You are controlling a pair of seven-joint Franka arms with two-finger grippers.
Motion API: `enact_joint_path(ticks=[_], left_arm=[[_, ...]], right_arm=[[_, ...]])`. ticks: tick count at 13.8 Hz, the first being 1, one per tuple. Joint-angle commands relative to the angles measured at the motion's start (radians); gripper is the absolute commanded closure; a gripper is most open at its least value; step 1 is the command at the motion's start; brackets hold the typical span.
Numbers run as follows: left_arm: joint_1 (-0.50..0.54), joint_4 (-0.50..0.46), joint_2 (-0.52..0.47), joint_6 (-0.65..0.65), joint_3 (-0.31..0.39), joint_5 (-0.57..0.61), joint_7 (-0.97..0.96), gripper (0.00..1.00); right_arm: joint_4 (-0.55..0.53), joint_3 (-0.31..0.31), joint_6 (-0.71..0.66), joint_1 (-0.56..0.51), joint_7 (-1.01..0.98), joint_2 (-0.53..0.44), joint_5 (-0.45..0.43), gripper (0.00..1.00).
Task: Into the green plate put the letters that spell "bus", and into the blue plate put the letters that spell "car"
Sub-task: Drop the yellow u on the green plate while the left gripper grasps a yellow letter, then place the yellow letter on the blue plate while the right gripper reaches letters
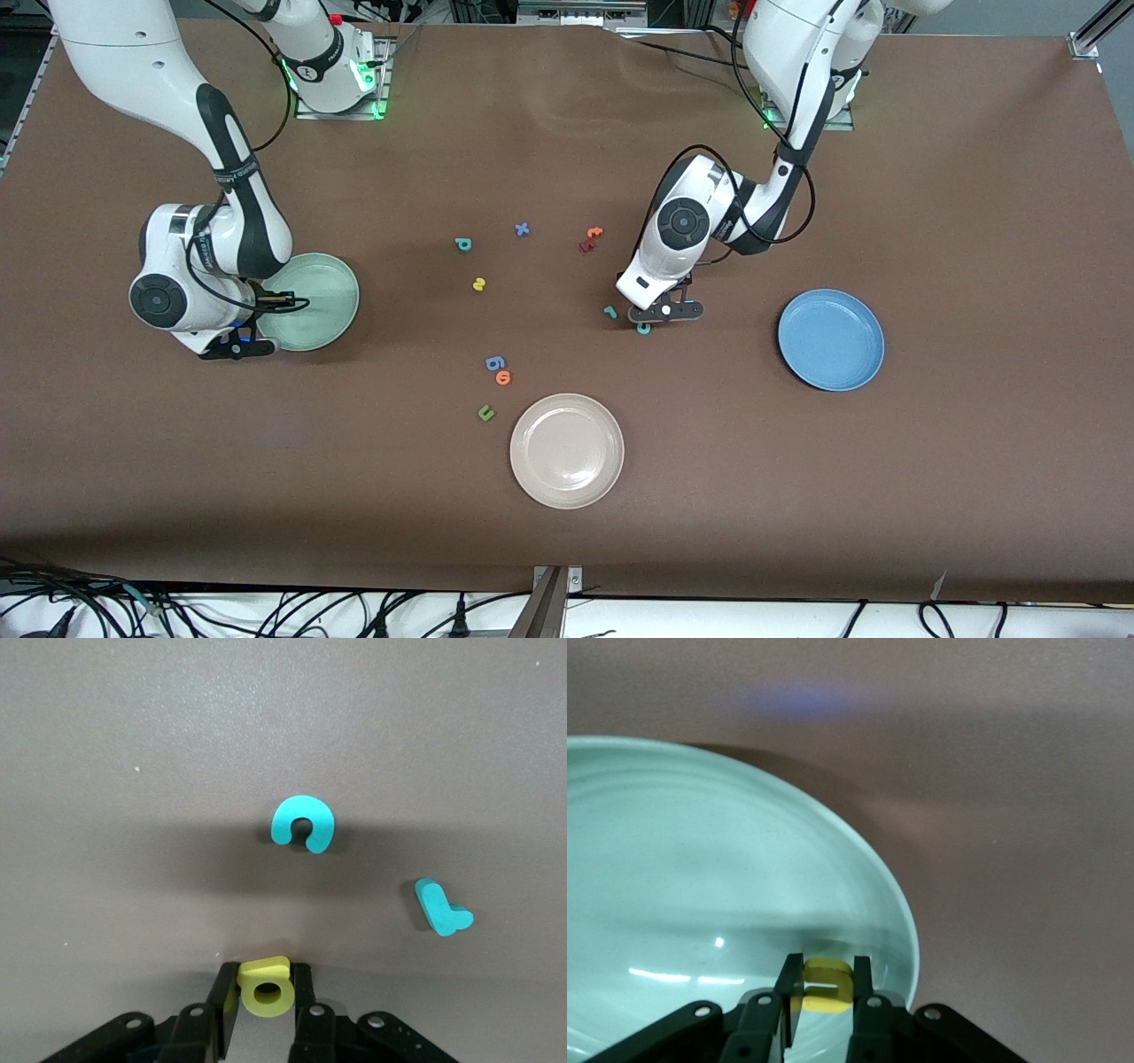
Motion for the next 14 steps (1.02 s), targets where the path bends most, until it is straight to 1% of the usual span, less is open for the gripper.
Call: enact_joint_path(ticks=[1,2,3,4,5,7,8,11,12,14], left_arm=[[-0.011,0.003,0.013,0.001,0.005,0.031,-0.028,0.80],[-0.005,0.006,0.009,-0.014,0.005,0.031,-0.026,0.82],[0.001,0.026,0.004,-0.051,0.009,0.031,-0.023,0.83],[0.006,0.058,0.001,-0.124,0.018,0.031,-0.019,0.83],[0.013,0.107,0.001,-0.217,0.035,0.037,-0.008,0.84],[0.050,0.205,0.001,-0.394,0.040,0.089,0.043,0.84],[0.073,0.220,0.001,-0.436,0.039,0.098,0.079,0.84],[0.177,0.218,-0.020,-0.476,0.040,0.100,0.217,0.85],[0.217,0.217,-0.031,-0.490,0.040,0.100,0.282,0.85],[0.309,0.206,-0.060,-0.496,0.039,0.107,0.391,0.85]], right_arm=[[-0.015,0.001,0.003,-0.001,-0.026,-0.014,0.021,0.73],[-0.015,0.001,0.002,-0.001,-0.026,-0.014,0.021,0.35],[-0.013,0.001,0.002,-0.001,-0.024,-0.017,0.021,0.09],[-0.013,0.003,-0.003,-0.001,-0.024,-0.022,0.027,0.02],[-0.010,0.004,-0.009,0.000,-0.021,-0.030,0.028,0.02],[-0.002,0.012,-0.040,0.003,-0.009,-0.056,0.028,0.02],[0.004,0.026,-0.060,0.003,0.002,-0.071,0.028,0.02],[0.024,0.052,-0.123,0.005,0.046,-0.108,0.036,0.01],[0.027,0.073,-0.135,0.005,0.080,-0.120,0.060,0.01],[0.028,0.144,-0.144,0.007,0.201,-0.148,0.100,0.01]])
